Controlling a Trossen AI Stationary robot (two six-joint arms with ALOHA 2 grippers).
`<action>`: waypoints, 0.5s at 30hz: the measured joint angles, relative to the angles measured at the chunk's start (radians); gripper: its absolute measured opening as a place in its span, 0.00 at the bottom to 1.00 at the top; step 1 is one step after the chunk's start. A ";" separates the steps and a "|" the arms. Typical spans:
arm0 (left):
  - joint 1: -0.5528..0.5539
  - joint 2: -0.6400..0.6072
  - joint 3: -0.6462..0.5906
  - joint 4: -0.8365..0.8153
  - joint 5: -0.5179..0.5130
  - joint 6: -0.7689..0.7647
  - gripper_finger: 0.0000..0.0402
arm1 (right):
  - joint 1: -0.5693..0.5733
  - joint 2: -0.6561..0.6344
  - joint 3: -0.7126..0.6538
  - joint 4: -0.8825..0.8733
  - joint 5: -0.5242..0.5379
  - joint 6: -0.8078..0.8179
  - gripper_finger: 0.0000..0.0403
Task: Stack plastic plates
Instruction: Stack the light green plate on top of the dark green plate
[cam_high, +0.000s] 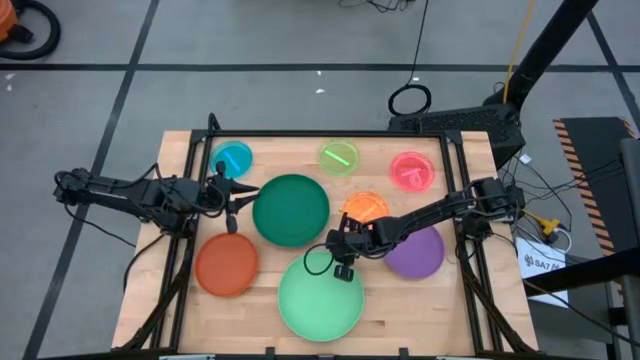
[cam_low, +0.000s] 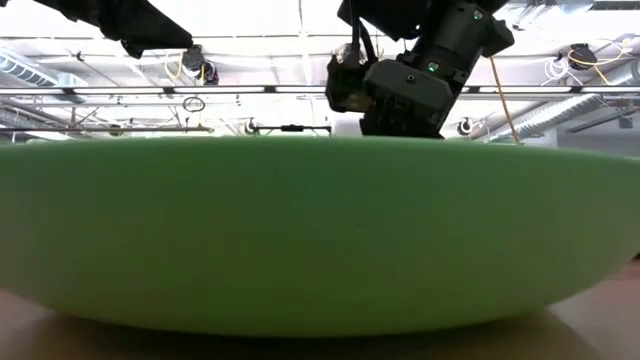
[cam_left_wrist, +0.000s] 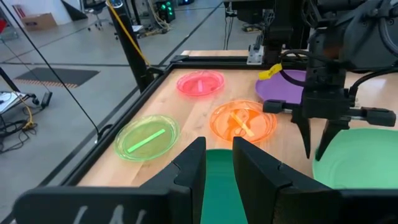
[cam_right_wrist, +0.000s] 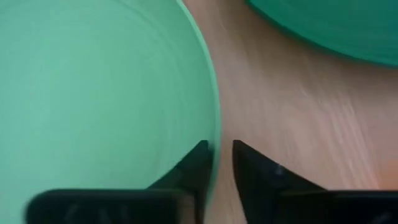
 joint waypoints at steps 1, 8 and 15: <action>0.000 0.000 0.000 0.000 0.000 0.000 0.22 | -0.001 0.001 0.000 0.002 -0.002 -0.002 0.08; 0.000 0.000 0.000 0.000 0.000 0.000 0.22 | -0.011 -0.002 0.000 -0.001 -0.015 0.012 0.03; 0.000 0.000 0.000 0.000 0.000 -0.001 0.22 | -0.054 -0.030 -0.002 -0.014 -0.158 -0.012 0.01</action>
